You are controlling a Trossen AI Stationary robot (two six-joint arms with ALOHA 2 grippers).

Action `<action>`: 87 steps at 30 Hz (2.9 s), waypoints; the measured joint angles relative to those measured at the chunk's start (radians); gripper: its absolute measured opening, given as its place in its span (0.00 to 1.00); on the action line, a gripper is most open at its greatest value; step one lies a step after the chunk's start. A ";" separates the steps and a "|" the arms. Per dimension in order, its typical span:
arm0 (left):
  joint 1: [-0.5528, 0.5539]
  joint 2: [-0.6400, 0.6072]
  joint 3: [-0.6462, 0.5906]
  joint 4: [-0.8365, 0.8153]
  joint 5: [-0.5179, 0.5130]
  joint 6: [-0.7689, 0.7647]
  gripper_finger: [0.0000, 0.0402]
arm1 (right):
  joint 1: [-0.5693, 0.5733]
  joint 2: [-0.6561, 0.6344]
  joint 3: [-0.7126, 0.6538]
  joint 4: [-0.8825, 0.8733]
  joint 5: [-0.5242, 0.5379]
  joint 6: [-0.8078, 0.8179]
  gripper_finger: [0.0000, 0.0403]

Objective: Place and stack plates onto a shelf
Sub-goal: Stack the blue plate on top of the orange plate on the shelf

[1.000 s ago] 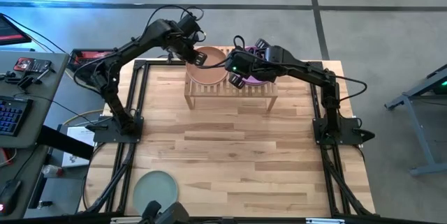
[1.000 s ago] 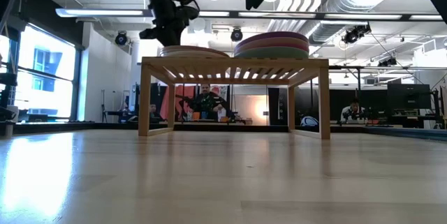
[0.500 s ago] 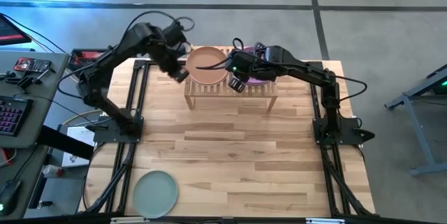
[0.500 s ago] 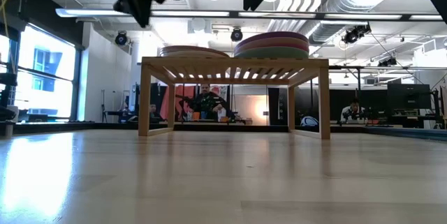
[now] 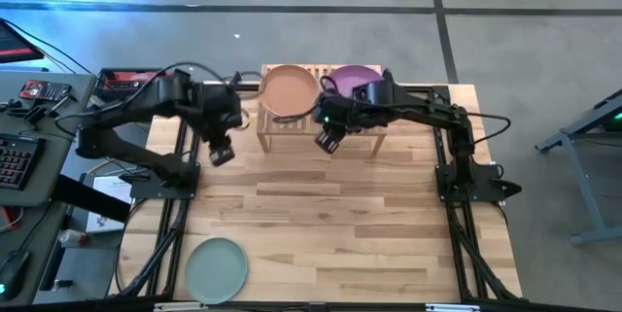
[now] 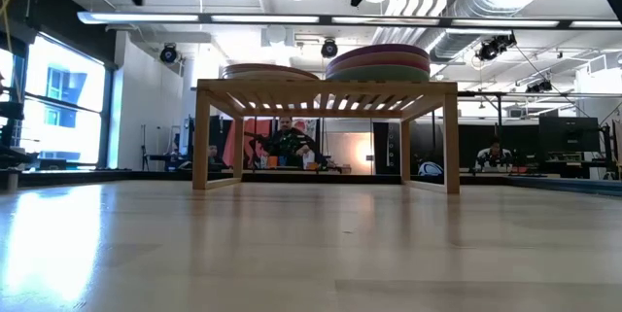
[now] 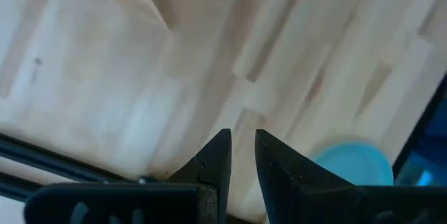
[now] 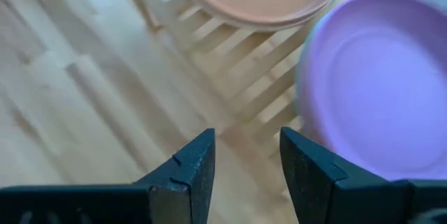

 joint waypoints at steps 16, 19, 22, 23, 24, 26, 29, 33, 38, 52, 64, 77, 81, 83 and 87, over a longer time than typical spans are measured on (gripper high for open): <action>-0.421 -0.186 -0.381 0.106 0.058 -0.322 0.13 | 0.177 0.003 0.000 0.008 -0.006 0.350 0.34; -0.499 -0.190 -0.427 0.180 0.059 -0.380 0.13 | 0.201 0.008 0.000 0.008 0.016 0.398 0.34; -0.573 -0.189 -0.463 0.276 0.056 -0.401 0.13 | 0.226 0.013 0.000 0.009 0.028 0.440 0.34; -0.595 -0.190 -0.478 0.314 0.057 -0.408 0.13 | 0.232 0.015 0.000 0.010 0.031 0.450 0.34; -0.616 -0.189 -0.495 0.353 0.057 -0.419 0.13 | 0.240 0.018 0.000 0.010 0.032 0.462 0.34; -0.652 -0.188 -0.525 0.420 0.056 -0.445 0.13 | 0.253 0.024 -0.001 0.011 0.031 0.475 0.34; -0.702 -0.189 -0.571 0.504 0.056 -0.490 0.13 | 0.270 0.031 -0.002 0.013 0.031 0.492 0.34; -0.764 -0.189 -0.631 0.588 0.053 -0.503 0.13 | 0.285 0.036 -0.025 0.032 0.031 0.493 0.34; -0.830 -0.188 -0.693 0.649 0.052 -0.465 0.13 | 0.288 0.036 -0.067 0.055 0.012 0.493 0.34; -0.944 -0.182 -0.809 0.808 0.048 -0.378 0.13 | 0.288 0.035 -0.146 0.096 0.009 0.493 0.34; -0.944 -0.072 -0.828 0.845 -0.007 -0.377 0.13 | 0.288 0.035 -0.147 0.106 0.007 0.493 0.34; -0.944 0.053 -0.828 0.926 0.019 -0.378 0.13 | 0.288 0.035 -0.147 0.108 0.006 0.493 0.34; -0.944 0.072 -0.828 0.938 0.042 -0.378 0.13 | 0.288 0.035 -0.147 0.108 0.006 0.493 0.34; -0.944 0.083 -0.828 0.938 0.042 -0.378 0.13 | 0.288 0.035 -0.146 0.108 0.006 0.493 0.34; -0.944 0.096 -0.827 0.937 0.042 -0.378 0.13 | 0.288 0.035 -0.146 0.108 0.006 0.493 0.34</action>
